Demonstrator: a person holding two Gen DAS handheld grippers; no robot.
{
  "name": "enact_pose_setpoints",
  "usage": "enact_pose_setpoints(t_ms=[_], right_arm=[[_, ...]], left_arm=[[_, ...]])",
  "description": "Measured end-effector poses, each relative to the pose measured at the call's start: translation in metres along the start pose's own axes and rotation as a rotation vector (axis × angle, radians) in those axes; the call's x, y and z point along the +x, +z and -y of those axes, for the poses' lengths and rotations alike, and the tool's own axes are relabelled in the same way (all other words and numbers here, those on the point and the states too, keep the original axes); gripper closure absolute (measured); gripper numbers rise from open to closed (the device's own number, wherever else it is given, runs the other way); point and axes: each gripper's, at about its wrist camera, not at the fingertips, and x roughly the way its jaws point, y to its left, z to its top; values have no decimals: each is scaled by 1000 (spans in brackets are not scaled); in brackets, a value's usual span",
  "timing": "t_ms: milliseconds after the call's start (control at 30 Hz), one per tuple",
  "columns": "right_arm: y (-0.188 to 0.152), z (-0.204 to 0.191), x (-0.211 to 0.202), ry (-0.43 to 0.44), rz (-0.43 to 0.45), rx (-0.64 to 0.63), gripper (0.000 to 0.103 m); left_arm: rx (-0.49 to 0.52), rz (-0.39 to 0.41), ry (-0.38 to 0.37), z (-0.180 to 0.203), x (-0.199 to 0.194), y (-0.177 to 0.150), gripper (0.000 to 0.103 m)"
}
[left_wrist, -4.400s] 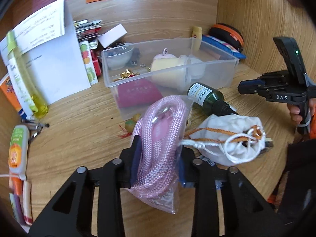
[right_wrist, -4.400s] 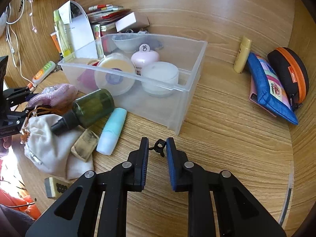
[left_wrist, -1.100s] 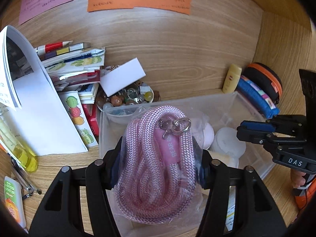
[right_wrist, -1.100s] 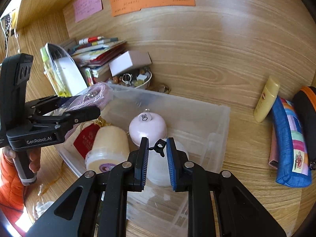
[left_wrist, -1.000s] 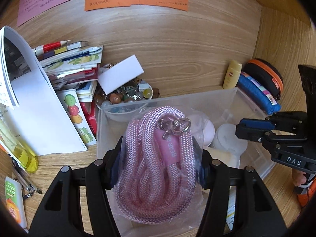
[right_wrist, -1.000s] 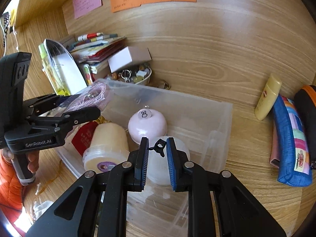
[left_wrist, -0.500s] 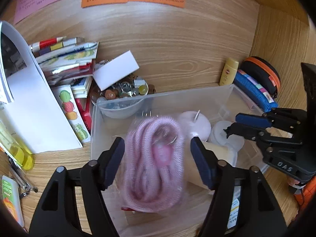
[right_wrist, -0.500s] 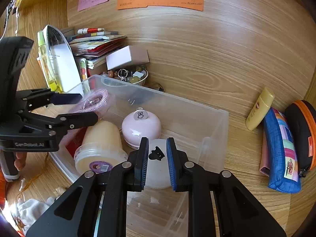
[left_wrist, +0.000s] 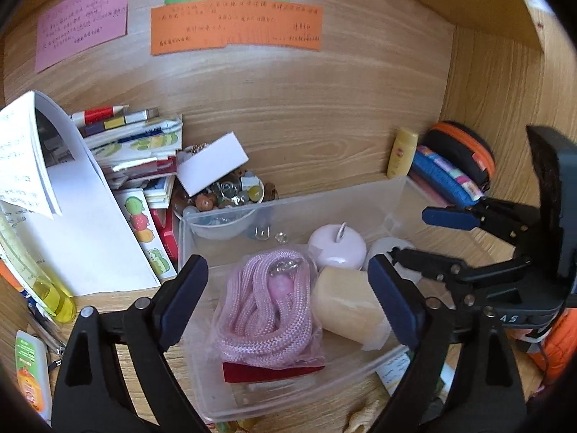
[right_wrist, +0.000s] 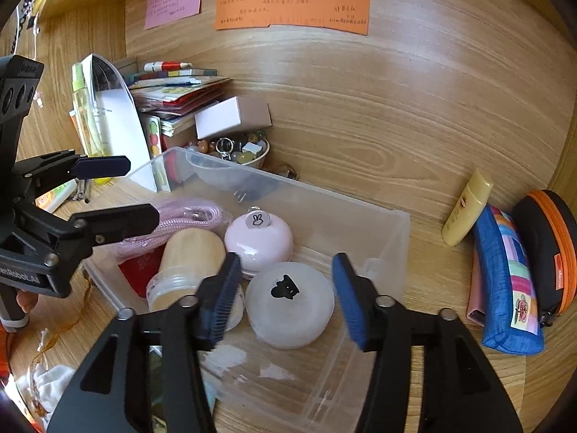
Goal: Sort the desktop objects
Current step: 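Carry the pink rope and black clip into the clear box and open both tools, then withdraw both open tools from the box toward the remaining items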
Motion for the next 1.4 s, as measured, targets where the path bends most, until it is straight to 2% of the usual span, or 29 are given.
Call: enact_pose_setpoints(t_ms=[67, 300, 433, 600, 833, 1067, 1167, 1400], right_arm=[[1, -1, -3, 10, 7, -1, 39], [6, -6, -24, 20, 28, -14, 36], [2, -14, -43, 5, 58, -30, 24], [-11, -26, -66, -18, 81, -54, 24], [-38, -36, -93, -7, 90, -32, 23], [-81, -51, -105, -17, 49, -27, 23], [-100, -55, -109, 8, 26, -16, 23], [-136, -73, -131, 129, 20, -15, 24]], left_arm=[[-9, 20, -14, -1, -8, 2, 9], [-18, 72, 20, -5, -40, 3, 6], [-17, 81, 52, -10, -57, -7, 5], [-17, 59, 60, -11, -70, -28, 5], [2, 65, 56, 1, -97, -58, 3], [8, 58, 65, 16, -116, -89, 2], [-7, 46, 56, 20, -121, -99, 2], [-53, 40, 16, 28, -132, -118, 2]])
